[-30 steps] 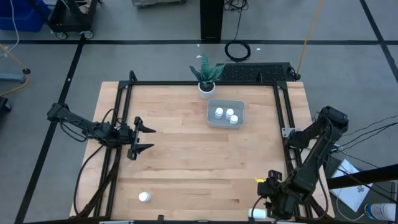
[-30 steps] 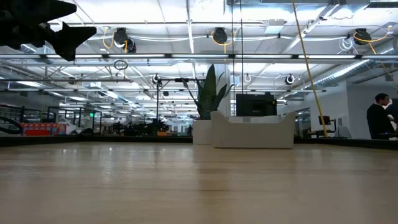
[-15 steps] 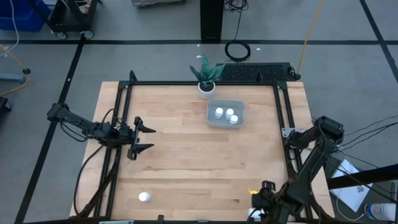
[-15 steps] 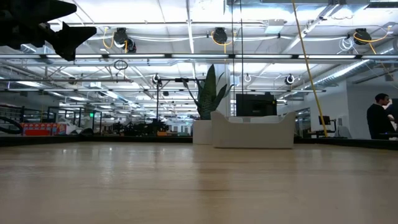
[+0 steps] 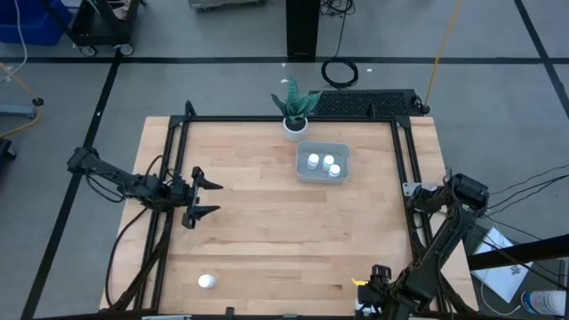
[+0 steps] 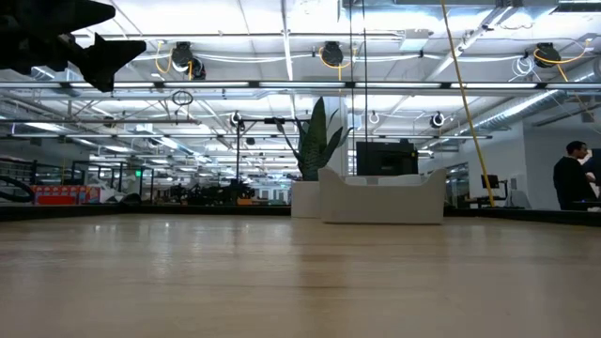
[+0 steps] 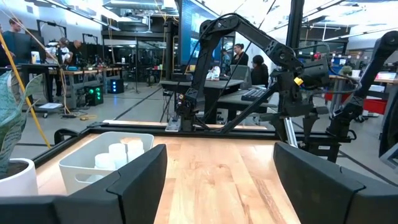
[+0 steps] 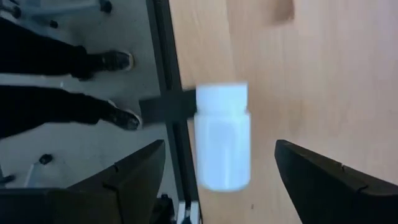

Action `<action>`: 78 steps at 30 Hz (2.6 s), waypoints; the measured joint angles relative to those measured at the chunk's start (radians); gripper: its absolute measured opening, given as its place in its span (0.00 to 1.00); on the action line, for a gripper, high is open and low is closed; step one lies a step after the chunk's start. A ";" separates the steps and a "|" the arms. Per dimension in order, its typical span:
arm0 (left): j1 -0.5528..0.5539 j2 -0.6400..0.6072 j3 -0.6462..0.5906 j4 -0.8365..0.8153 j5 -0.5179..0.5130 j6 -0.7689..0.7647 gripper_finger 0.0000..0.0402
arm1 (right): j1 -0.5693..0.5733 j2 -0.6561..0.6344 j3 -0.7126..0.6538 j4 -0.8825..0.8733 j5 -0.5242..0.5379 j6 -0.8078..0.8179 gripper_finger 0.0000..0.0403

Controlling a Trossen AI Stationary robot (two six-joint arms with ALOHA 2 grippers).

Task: Pick and place pill bottles into a basket
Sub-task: Put the white pill bottle into the gray bin

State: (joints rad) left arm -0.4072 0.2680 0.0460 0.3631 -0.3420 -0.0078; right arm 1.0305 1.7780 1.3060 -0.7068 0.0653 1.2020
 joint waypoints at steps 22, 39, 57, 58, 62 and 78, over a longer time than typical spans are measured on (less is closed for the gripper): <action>0.000 0.000 0.000 0.000 0.000 0.000 0.77 | 0.024 0.062 -0.074 0.068 -0.015 0.047 0.74; 0.000 0.000 0.000 0.000 0.000 0.000 0.76 | -0.001 0.061 -0.140 0.159 -0.041 -0.112 0.66; 0.000 0.000 0.000 0.000 0.000 0.000 0.77 | -0.127 0.061 -0.141 0.154 -0.026 -0.209 0.44; 0.000 0.000 0.000 0.000 0.000 0.000 0.77 | -0.140 0.060 -0.141 0.144 -0.016 -0.221 0.44; 0.000 0.000 0.000 0.000 0.000 0.000 0.76 | -0.201 0.059 -0.141 0.134 -0.009 -0.290 0.43; 0.000 0.000 0.000 0.000 0.000 0.000 0.77 | -0.548 0.021 -0.141 0.283 0.011 -0.556 0.43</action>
State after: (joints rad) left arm -0.4073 0.2682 0.0460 0.3630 -0.3420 -0.0079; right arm 0.4826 1.7986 1.1652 -0.4241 0.0760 0.6457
